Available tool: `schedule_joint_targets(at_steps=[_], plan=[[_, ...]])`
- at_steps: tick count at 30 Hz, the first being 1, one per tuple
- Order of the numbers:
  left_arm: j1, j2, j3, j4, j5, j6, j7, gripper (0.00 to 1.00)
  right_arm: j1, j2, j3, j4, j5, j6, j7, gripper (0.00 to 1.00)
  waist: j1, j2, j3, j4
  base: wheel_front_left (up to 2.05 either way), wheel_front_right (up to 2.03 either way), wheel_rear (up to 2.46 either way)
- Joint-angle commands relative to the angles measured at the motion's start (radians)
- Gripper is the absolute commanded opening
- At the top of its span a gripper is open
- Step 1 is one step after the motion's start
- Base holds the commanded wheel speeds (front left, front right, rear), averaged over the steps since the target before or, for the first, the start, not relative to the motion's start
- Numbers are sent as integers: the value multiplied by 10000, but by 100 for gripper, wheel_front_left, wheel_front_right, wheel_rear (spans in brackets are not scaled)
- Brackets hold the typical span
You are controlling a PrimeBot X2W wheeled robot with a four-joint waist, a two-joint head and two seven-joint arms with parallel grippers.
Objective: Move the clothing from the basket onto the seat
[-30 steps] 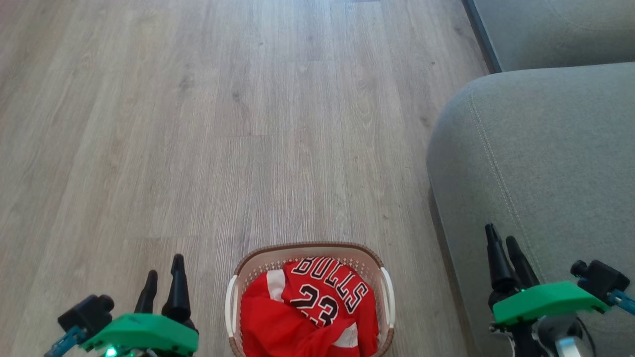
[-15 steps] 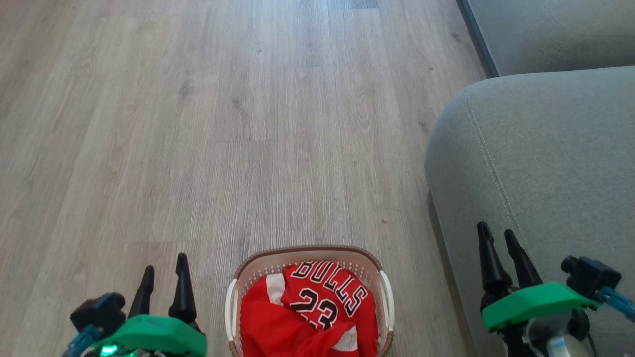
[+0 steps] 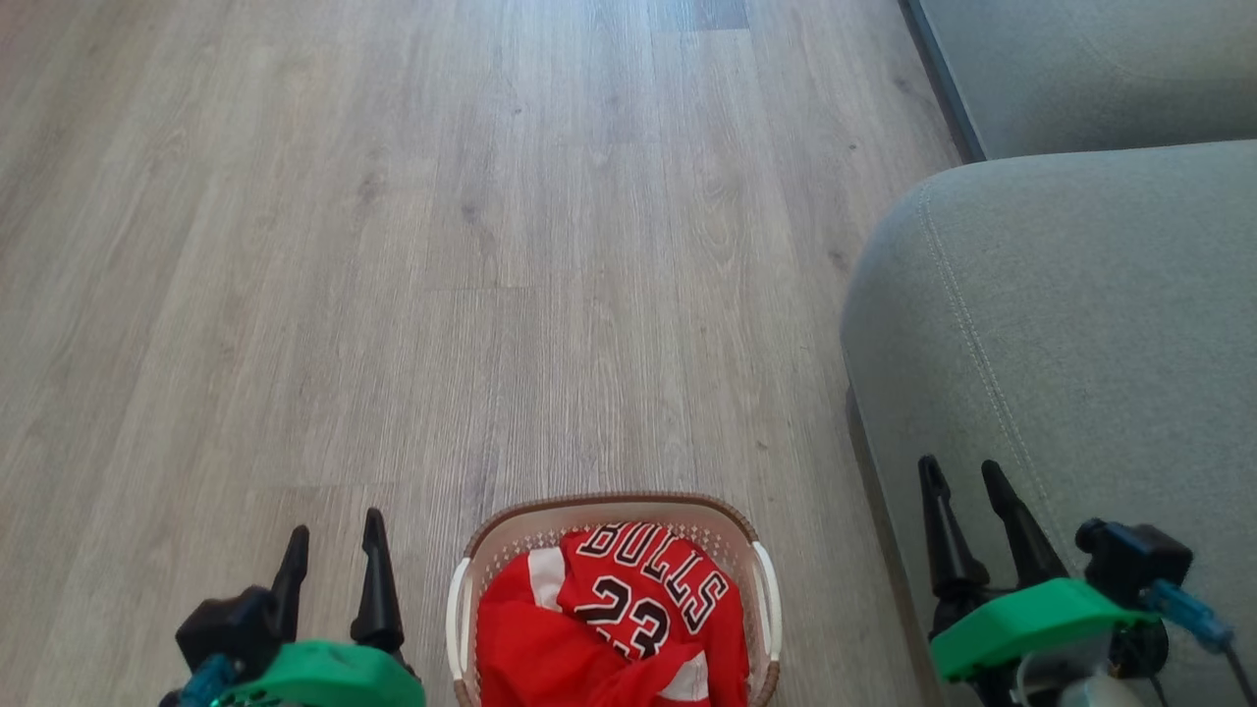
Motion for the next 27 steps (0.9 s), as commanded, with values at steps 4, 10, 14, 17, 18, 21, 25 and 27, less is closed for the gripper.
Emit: schedule_joint_targets(at_steps=[4, 10, 14, 17, 18, 21, 25, 27], plan=[[-135, 143, 149, -431, 642, 163, -268, 100, -206, -124, 330, -438, -666, -1, -260, 100, 0, 0, 3, -2, 0, 0, 0], [-60, 125, 134, -423, 1305, 247, -444, 100, -190, -131, 416, -515, -1396, -1, -438, 100, 0, 0, 30, -1, 0, 0, 0], [-17, 109, 128, -435, 1755, 299, -560, 100, -183, -135, 477, -579, -1874, -2, -555, 100, 0, 0, 49, 1, 0, 0, 0], [16, 94, 122, -448, 2098, 336, -648, 100, -180, -138, 528, -622, -2219, -2, -644, 100, 0, 0, 53, 4, 0, 0, 0], [28, 89, 124, -451, 2208, 346, -677, 100, -177, -140, 546, -636, -2335, -2, -674, 100, 0, 0, 52, 3, 0, 0, 0], [64, 75, 114, -470, 2572, 377, -765, 100, -169, -143, 597, -678, -2689, -2, -763, 100, 0, 0, 46, -3, 0, 0, 0], [115, 58, 99, -494, 3061, 424, -882, 100, -163, -147, 668, -740, -3159, -2, -881, 100, 0, 0, 35, -15, 0, 0, 0], [122, 46, 109, -485, 3163, 417, -906, 100, -169, -148, 676, -746, -3253, -2, -906, 100, 0, 0, 39, -20, 0, 0, 0]])
